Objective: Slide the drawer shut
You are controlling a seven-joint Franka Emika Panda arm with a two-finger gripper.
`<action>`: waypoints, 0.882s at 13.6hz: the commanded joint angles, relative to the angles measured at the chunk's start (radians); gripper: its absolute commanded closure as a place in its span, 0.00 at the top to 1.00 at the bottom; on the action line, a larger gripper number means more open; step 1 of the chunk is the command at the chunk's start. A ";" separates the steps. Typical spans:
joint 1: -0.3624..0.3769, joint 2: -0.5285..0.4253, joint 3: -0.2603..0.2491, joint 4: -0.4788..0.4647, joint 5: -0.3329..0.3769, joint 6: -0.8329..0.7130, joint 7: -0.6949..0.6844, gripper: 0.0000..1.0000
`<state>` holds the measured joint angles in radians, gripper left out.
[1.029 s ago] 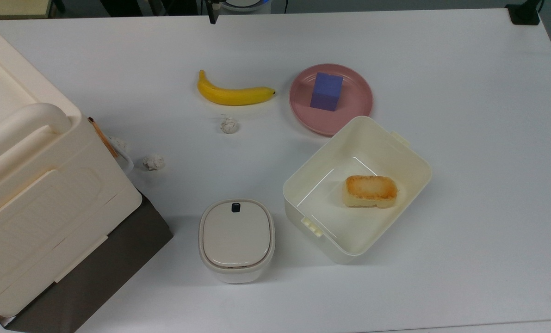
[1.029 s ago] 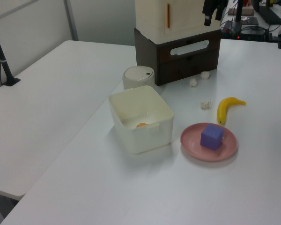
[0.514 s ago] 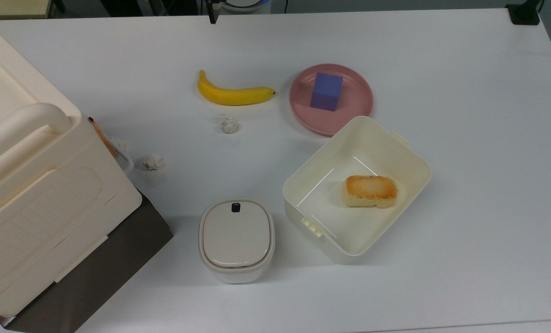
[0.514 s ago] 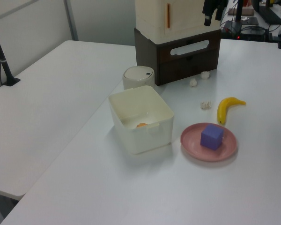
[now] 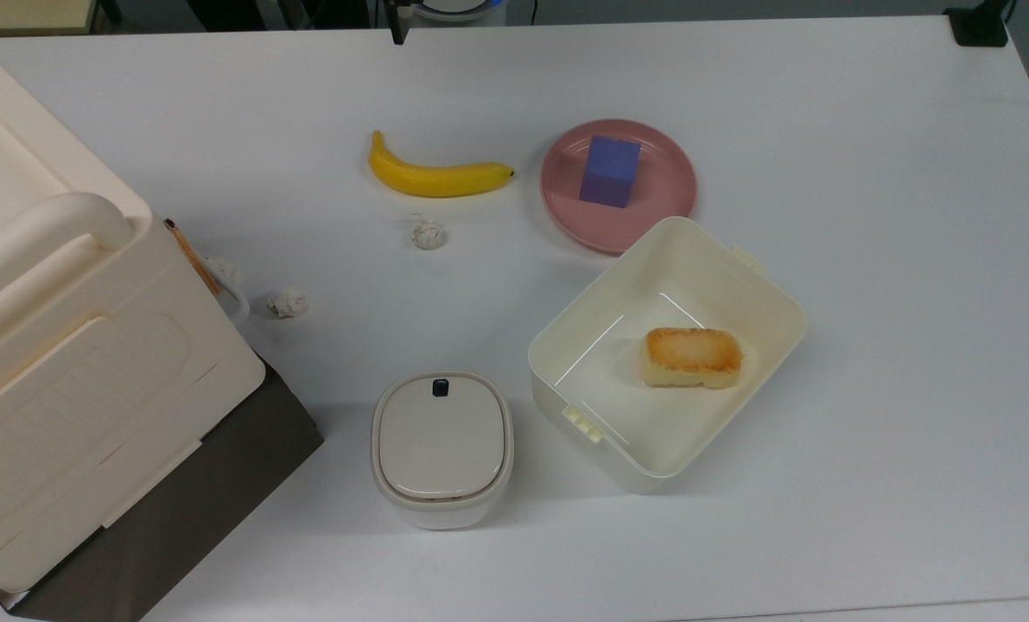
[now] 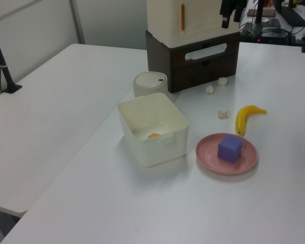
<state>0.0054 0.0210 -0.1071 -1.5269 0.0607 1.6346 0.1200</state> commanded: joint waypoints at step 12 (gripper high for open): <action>0.008 -0.015 -0.016 -0.002 -0.006 -0.015 0.047 1.00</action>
<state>0.0050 0.0210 -0.1087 -1.5269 0.0607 1.6346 0.1394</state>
